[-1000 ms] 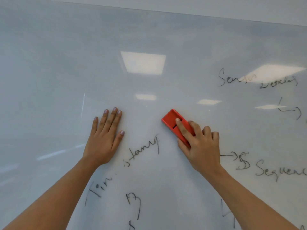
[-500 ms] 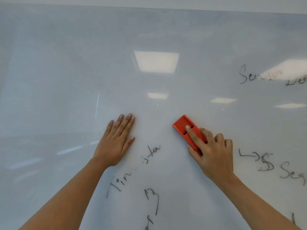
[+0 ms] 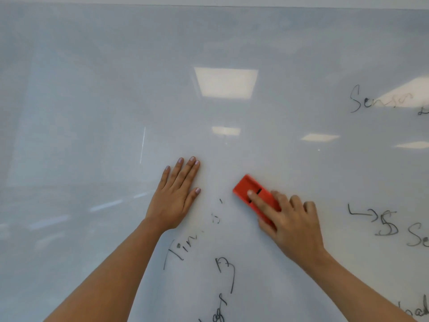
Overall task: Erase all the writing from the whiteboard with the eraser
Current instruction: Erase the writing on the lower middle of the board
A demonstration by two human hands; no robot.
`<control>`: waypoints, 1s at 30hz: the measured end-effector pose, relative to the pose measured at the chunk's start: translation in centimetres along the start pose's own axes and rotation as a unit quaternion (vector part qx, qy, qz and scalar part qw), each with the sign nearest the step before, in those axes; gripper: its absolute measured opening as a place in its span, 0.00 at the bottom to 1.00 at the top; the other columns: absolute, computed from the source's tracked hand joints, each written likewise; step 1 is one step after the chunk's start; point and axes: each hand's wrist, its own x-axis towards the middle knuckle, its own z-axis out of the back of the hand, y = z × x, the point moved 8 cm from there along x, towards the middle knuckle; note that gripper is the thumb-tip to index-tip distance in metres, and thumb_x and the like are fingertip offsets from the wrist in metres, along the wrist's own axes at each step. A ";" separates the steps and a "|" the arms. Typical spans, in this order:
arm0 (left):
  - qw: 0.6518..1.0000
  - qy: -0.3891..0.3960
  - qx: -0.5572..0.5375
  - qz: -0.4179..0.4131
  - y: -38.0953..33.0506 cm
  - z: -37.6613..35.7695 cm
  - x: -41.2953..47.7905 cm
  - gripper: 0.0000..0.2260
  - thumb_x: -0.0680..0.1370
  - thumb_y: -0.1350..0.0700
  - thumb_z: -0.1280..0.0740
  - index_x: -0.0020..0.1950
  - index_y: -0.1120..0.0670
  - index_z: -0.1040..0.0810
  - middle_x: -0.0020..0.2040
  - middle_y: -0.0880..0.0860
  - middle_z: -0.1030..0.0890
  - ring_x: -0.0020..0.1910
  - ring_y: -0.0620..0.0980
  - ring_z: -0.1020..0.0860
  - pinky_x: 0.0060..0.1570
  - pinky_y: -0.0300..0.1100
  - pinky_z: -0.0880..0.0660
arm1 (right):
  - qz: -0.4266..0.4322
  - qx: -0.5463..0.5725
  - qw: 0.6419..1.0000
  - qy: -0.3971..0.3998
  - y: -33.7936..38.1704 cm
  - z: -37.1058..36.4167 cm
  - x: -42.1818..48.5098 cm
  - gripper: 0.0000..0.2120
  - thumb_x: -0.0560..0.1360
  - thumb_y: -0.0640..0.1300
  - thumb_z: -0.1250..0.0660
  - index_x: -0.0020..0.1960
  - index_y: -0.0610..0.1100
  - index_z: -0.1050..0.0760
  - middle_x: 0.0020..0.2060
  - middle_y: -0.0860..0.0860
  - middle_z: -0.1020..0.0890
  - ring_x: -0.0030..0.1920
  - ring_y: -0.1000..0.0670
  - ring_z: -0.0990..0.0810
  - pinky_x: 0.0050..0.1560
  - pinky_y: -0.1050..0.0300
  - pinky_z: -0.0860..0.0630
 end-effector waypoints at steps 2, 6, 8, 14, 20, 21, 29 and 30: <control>1.000 -0.002 -0.002 0.002 -0.1 0.0 -0.1 0.27 0.84 0.42 0.59 0.81 0.50 0.57 0.82 0.46 0.55 0.80 0.48 0.57 0.77 0.49 0.59 | -0.065 -0.001 0.998 0.002 -0.5 0.1 1.6 0.26 0.77 0.54 0.38 0.75 0.57 0.36 0.54 0.44 0.22 0.39 0.42 0.28 0.39 0.49 0.37; 1.000 0.000 -0.005 -0.001 0.1 0.0 -0.2 0.27 0.84 0.42 0.59 0.81 0.50 0.57 0.81 0.46 0.55 0.80 0.47 0.58 0.77 0.49 0.59 | -0.005 0.030 1.000 -0.002 4.3 -0.3 1.1 0.28 0.76 0.53 0.37 0.75 0.57 0.37 0.53 0.43 0.22 0.40 0.43 0.29 0.40 0.49 0.37; 1.000 0.003 -0.002 -0.010 0.1 0.0 -0.4 0.27 0.84 0.42 0.59 0.82 0.51 0.56 0.82 0.46 0.55 0.80 0.47 0.58 0.77 0.49 0.59 | 0.093 0.032 0.995 0.011 7.1 -0.8 -1.0 0.30 0.75 0.53 0.34 0.75 0.57 0.37 0.53 0.44 0.22 0.40 0.44 0.31 0.40 0.49 0.36; 0.999 0.013 0.012 -0.043 1.3 -0.2 -2.0 0.26 0.85 0.44 0.57 0.82 0.51 0.53 0.82 0.47 0.52 0.80 0.48 0.56 0.77 0.48 0.56 | 0.072 -0.004 0.997 0.000 2.7 -0.1 -0.3 0.27 0.76 0.54 0.38 0.75 0.59 0.37 0.54 0.44 0.21 0.39 0.43 0.27 0.40 0.49 0.36; 0.999 0.007 0.007 -0.039 1.5 0.0 -2.4 0.26 0.85 0.44 0.56 0.82 0.51 0.50 0.81 0.47 0.49 0.80 0.48 0.54 0.77 0.49 0.55 | 0.007 0.033 0.999 -0.016 5.7 0.0 1.7 0.26 0.76 0.52 0.39 0.74 0.57 0.35 0.52 0.44 0.22 0.39 0.43 0.28 0.39 0.49 0.39; 0.999 0.008 0.007 -0.040 1.5 0.0 -2.4 0.26 0.85 0.44 0.56 0.81 0.51 0.50 0.81 0.48 0.49 0.80 0.48 0.53 0.77 0.49 0.55 | 0.063 0.049 0.997 -0.014 8.1 -0.3 0.7 0.27 0.75 0.51 0.39 0.74 0.57 0.35 0.53 0.45 0.22 0.40 0.44 0.29 0.40 0.49 0.38; 0.999 0.006 0.011 -0.052 1.8 -0.3 -2.6 0.26 0.85 0.44 0.58 0.82 0.51 0.51 0.81 0.48 0.50 0.80 0.49 0.54 0.77 0.49 0.55 | 0.169 0.018 0.985 -0.010 9.2 -1.1 -1.9 0.26 0.76 0.54 0.37 0.74 0.55 0.34 0.58 0.48 0.20 0.42 0.46 0.32 0.42 0.49 0.36; 0.999 0.005 0.007 -0.050 1.8 -0.3 -2.6 0.26 0.85 0.44 0.58 0.82 0.51 0.51 0.82 0.48 0.50 0.80 0.49 0.54 0.77 0.50 0.55 | 0.137 0.016 0.990 -0.011 8.7 -1.0 -1.3 0.25 0.77 0.54 0.38 0.73 0.55 0.33 0.57 0.47 0.20 0.41 0.45 0.32 0.41 0.50 0.36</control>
